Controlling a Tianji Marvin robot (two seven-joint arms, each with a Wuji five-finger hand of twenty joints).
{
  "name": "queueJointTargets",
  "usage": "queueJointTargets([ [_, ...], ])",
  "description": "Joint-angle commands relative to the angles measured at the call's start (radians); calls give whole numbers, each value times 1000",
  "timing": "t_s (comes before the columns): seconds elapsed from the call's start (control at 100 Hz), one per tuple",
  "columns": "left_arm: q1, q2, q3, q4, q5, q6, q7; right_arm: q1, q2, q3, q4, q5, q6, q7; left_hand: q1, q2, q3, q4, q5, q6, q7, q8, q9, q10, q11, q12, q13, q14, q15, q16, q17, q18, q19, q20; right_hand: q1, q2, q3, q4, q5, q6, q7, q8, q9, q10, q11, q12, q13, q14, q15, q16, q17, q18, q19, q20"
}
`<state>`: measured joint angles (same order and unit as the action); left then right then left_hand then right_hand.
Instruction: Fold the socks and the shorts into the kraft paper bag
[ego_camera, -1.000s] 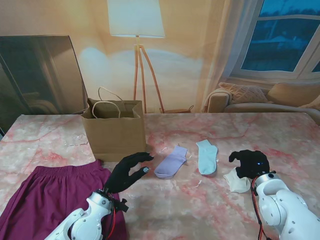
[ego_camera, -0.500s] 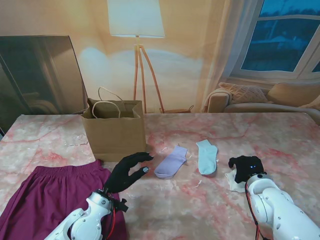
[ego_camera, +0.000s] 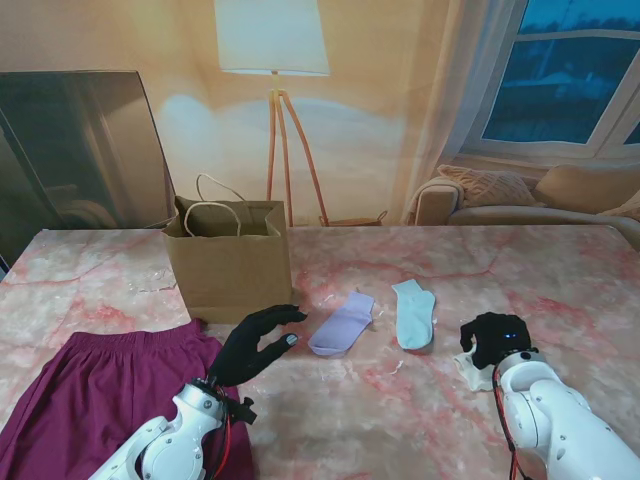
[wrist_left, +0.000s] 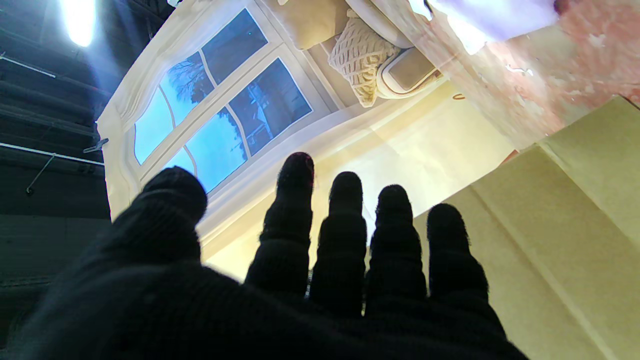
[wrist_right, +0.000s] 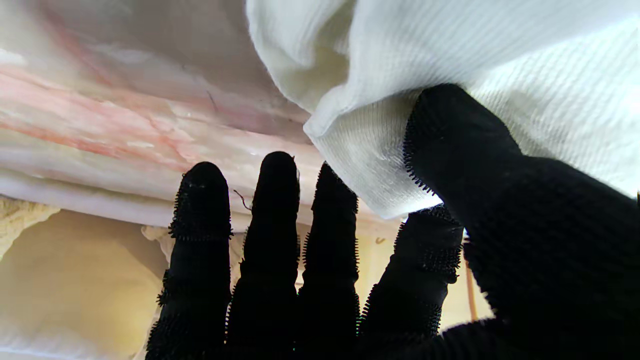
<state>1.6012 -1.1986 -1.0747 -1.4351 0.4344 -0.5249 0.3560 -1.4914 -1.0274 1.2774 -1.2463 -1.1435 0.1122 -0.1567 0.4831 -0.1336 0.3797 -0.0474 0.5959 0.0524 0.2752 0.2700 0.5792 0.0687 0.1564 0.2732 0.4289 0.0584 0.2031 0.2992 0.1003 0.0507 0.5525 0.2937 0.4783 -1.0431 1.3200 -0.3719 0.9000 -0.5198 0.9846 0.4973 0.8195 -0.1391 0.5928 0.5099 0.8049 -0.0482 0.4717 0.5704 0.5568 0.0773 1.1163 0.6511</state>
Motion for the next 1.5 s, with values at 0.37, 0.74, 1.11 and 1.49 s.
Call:
queueJointTargets([
  [0.37, -16, 5, 18, -14, -13, 14, -31, -117, -58, 94, -159, 133, -90, -157, 3, -18, 4, 48, -12, 13, -5, 3, 4, 14, -17, 7, 13, -3, -10, 8, 4, -2, -1, -1, 45, -155, 3, -59, 120, 47, 81, -101, 557, 76, 72, -57, 508, 83, 375, 84, 427, 18, 440, -141],
  [0.74, -114, -5, 100, 10, -1, 67, -25, -197, -91, 89, -312, 187, -75, -252, -13, -207, 28, 8, -88, 80, -34, -9, -17, 32, -13, 17, 16, 13, -2, 15, 23, 2, 28, 13, 25, -106, -24, -53, 134, 109, 72, -176, 576, 101, 111, -25, 506, 108, 456, 121, 429, 35, 466, -145],
  [1.11, -263, -36, 255, 136, -27, 76, -33, -224, -122, 44, -409, 255, -33, -332, -91, -462, 232, -91, -226, 166, -125, -52, -175, 62, -36, 7, -115, 19, -35, 0, -36, -2, -39, -18, 28, -94, -32, -49, 137, 129, 79, -189, 580, 111, 110, -23, 504, 117, 471, 124, 436, 40, 473, -146],
  [1.49, -361, -87, 363, 249, -46, 47, 15, -201, -138, -27, -436, 289, -27, -377, -145, -559, 391, -137, -279, 200, -171, -73, -242, 74, -27, 7, -166, 25, -31, 0, -60, -3, -57, -26, 30, -84, -38, -45, 134, 133, 80, -189, 577, 113, 110, -18, 505, 120, 472, 124, 431, 43, 475, -147],
])
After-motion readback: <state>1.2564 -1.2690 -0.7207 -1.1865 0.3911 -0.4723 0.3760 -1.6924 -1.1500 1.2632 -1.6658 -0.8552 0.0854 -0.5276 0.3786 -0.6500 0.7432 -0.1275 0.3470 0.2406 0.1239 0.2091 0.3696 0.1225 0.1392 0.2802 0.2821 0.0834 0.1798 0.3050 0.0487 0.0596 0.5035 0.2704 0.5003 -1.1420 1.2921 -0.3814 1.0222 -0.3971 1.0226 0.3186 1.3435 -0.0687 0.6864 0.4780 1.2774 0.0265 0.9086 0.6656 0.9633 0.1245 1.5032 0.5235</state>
